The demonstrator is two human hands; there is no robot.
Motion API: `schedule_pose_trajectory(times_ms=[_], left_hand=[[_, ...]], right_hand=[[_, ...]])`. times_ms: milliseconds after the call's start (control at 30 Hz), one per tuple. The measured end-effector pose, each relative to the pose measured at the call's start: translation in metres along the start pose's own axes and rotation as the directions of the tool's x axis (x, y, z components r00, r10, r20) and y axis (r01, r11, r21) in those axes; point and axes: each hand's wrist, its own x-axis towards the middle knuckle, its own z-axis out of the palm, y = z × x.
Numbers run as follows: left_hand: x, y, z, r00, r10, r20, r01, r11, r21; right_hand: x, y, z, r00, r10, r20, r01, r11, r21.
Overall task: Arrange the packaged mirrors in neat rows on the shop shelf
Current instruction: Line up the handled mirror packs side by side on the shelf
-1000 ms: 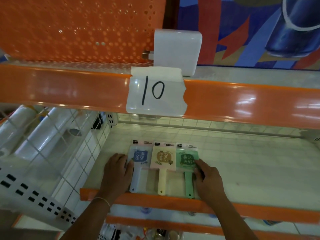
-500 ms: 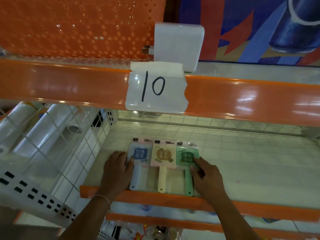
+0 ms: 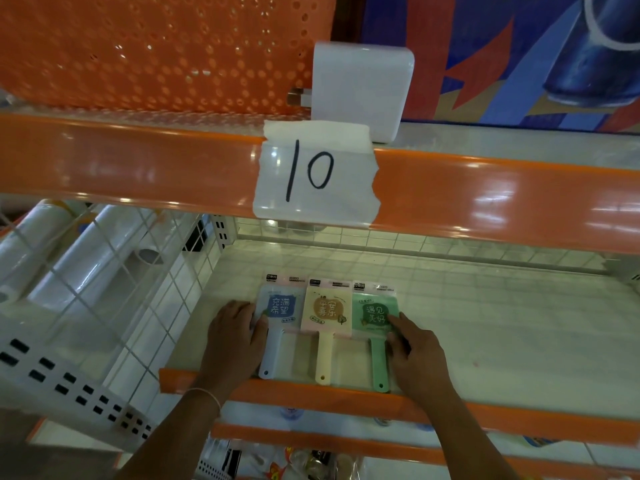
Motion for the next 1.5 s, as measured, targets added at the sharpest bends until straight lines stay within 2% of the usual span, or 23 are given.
schedule_pose_trajectory(times_ms=[633,833,1300,1500], left_hand=[[-0.001,0.008,-0.006,0.996,0.064,-0.06,-0.065,0.998,-0.009],[0.001,0.009,-0.004,0.996,-0.032,-0.083,0.033,0.999,0.006],[0.0,0.009,-0.006,0.998,-0.034,-0.044,0.037,0.996,0.085],[-0.005,0.023,-0.016,0.996,-0.083,-0.034,0.084,0.996,0.035]], right_hand=[[-0.002,0.004,-0.001,0.997,-0.076,-0.014,0.077,0.996,0.039],[-0.004,-0.003,-0.009,0.992,0.081,-0.1,-0.067,0.988,0.138],[-0.007,-0.005,-0.011,0.992,0.088,-0.087,-0.073,0.984,0.163],[-0.007,-0.009,-0.011,0.989,0.107,-0.106,-0.091,0.985,0.149]])
